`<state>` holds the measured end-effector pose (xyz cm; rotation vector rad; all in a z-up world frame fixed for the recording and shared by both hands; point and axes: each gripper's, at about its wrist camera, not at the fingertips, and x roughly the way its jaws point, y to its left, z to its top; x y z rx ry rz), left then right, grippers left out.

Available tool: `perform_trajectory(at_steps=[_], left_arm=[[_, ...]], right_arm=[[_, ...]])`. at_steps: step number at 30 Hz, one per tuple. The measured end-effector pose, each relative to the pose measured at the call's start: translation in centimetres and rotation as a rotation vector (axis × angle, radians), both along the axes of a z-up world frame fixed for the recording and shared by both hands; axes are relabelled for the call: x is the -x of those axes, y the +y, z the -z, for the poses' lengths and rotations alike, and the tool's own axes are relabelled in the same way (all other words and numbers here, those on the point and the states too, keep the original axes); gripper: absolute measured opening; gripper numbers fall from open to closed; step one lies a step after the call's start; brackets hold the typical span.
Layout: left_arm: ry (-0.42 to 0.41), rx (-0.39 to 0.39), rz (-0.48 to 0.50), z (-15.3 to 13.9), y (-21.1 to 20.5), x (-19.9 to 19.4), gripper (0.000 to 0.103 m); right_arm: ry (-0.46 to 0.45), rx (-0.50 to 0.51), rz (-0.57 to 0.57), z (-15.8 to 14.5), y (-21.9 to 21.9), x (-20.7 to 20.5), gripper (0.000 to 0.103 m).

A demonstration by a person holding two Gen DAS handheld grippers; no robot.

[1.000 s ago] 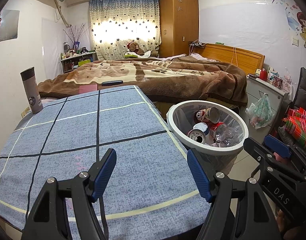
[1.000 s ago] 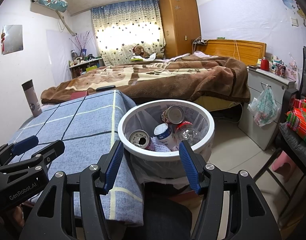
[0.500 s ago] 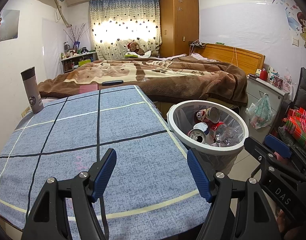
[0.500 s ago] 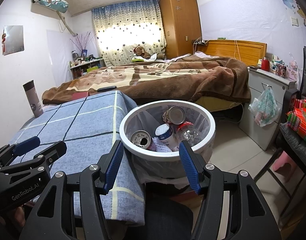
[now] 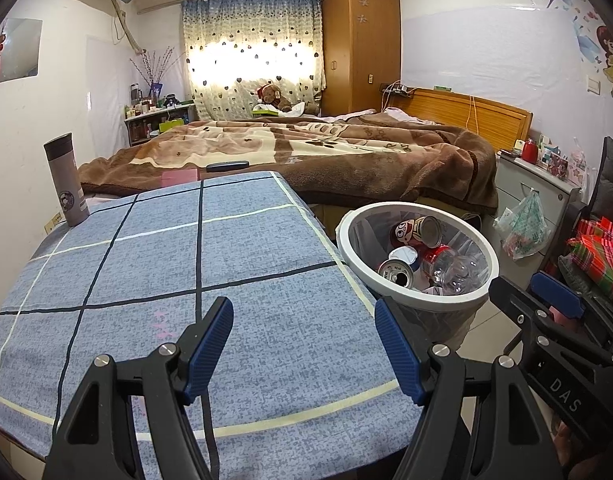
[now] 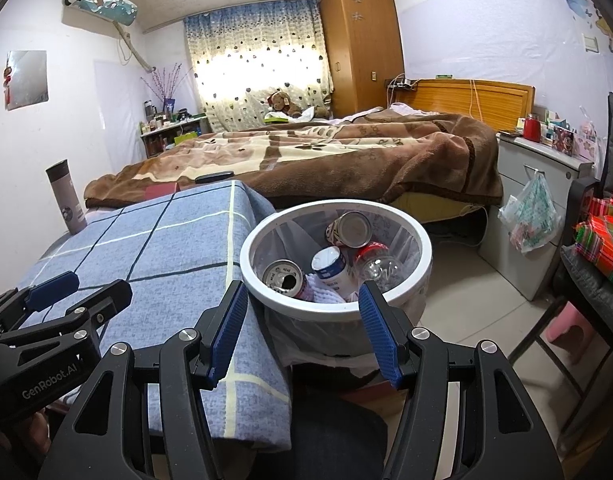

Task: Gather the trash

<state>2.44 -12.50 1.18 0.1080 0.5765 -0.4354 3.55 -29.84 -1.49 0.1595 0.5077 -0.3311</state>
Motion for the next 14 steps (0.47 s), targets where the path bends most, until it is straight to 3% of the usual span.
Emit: perform_trajectory(at_steps=[14], left_arm=[[0.007,-0.005,-0.003,0.01,-0.03,-0.15,0.075]], right_arm=[[-0.003,-0.001,-0.003,-0.05,0.11,0.09,0.059]])
